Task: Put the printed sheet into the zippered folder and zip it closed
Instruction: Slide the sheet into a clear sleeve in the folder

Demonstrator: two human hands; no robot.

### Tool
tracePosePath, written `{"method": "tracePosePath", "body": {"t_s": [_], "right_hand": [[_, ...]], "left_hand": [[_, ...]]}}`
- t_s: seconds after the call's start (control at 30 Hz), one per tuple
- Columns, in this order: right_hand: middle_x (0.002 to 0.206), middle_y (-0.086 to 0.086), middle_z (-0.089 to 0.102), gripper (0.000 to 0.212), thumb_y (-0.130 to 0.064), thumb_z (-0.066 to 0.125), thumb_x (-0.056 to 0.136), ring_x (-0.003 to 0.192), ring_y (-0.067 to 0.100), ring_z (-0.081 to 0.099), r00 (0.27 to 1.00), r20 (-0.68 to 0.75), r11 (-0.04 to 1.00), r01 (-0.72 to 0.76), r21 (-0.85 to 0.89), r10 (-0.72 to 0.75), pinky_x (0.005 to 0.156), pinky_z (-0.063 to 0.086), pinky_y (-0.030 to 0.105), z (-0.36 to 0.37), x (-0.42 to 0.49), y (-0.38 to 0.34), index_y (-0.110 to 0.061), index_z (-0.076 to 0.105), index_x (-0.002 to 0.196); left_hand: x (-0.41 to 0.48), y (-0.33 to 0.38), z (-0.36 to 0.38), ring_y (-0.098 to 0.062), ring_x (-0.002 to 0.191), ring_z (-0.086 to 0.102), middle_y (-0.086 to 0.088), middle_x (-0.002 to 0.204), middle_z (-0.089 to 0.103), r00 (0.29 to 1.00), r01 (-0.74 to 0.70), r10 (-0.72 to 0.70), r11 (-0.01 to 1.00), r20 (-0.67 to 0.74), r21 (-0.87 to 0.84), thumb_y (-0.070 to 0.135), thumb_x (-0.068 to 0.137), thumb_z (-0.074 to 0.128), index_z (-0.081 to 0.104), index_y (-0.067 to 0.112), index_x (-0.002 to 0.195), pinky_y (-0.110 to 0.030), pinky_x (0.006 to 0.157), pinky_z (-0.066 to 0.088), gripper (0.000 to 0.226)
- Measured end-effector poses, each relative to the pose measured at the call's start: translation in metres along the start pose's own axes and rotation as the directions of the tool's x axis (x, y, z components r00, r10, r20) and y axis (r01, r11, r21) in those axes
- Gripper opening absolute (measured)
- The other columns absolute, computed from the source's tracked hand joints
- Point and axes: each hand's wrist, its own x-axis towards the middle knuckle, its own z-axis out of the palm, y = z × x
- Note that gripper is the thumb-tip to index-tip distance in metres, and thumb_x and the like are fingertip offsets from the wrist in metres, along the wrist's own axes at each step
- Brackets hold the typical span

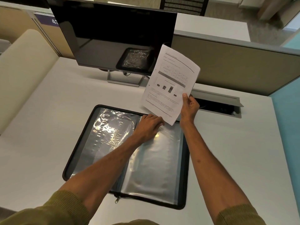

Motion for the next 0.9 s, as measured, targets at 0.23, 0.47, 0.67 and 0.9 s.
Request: {"method": "tracePosePath", "body": {"t_s": [0.23, 0.47, 0.67, 0.9], "right_hand": [[0.100, -0.005, 0.079, 0.028, -0.028, 0.063, 0.107, 0.078, 0.006, 0.079, 0.999, 0.039, 0.995, 0.010, -0.098, -0.006, 0.063, 0.061, 0.018, -0.012, -0.008, 0.005, -0.003, 0.073, 0.111], [0.106, 0.000, 0.078, 0.023, -0.026, 0.062, 0.107, 0.086, 0.011, 0.077, 0.996, 0.081, 0.980, 0.048, -0.193, -0.033, 0.081, 0.069, 0.039, -0.024, -0.008, 0.005, -0.008, 0.074, 0.116], [0.112, 0.007, 0.080, 0.026, -0.026, 0.064, 0.106, 0.093, 0.019, 0.079, 0.996, 0.084, 0.979, 0.030, -0.204, -0.013, 0.084, 0.068, 0.043, -0.030, -0.007, 0.005, -0.005, 0.074, 0.119], [0.114, 0.010, 0.079, 0.024, -0.024, 0.067, 0.105, 0.100, 0.025, 0.079, 0.994, 0.101, 0.985, -0.018, -0.174, 0.036, 0.087, 0.066, 0.045, -0.034, 0.000, 0.005, -0.007, 0.073, 0.121]], "left_hand": [[0.005, 0.003, 0.002, -0.021, 0.113, 0.066, 0.005, 0.129, 0.075, 0.999, 0.028, -0.029, 0.999, -0.021, -0.035, 0.028, 0.111, 0.050, 0.068, 0.024, 0.122, -0.035, 0.100, 0.046, 0.022], [0.011, 0.005, -0.001, -0.023, 0.116, 0.064, 0.004, 0.130, 0.074, 0.999, 0.048, -0.048, 0.998, -0.012, -0.027, 0.028, 0.111, 0.050, 0.066, 0.023, 0.120, -0.041, 0.104, 0.048, 0.019], [0.012, -0.002, -0.006, -0.022, 0.120, 0.062, 0.005, 0.133, 0.072, 0.999, 0.018, -0.018, 1.000, 0.052, 0.005, 0.028, 0.110, 0.052, 0.066, 0.023, 0.124, -0.041, 0.104, 0.045, 0.021], [0.011, -0.037, -0.024, -0.021, 0.128, 0.057, 0.004, 0.137, 0.067, 0.992, -0.015, -0.005, 0.986, 0.124, 0.163, 0.027, 0.109, 0.053, 0.066, 0.021, 0.127, -0.041, 0.111, 0.044, 0.023]]}}
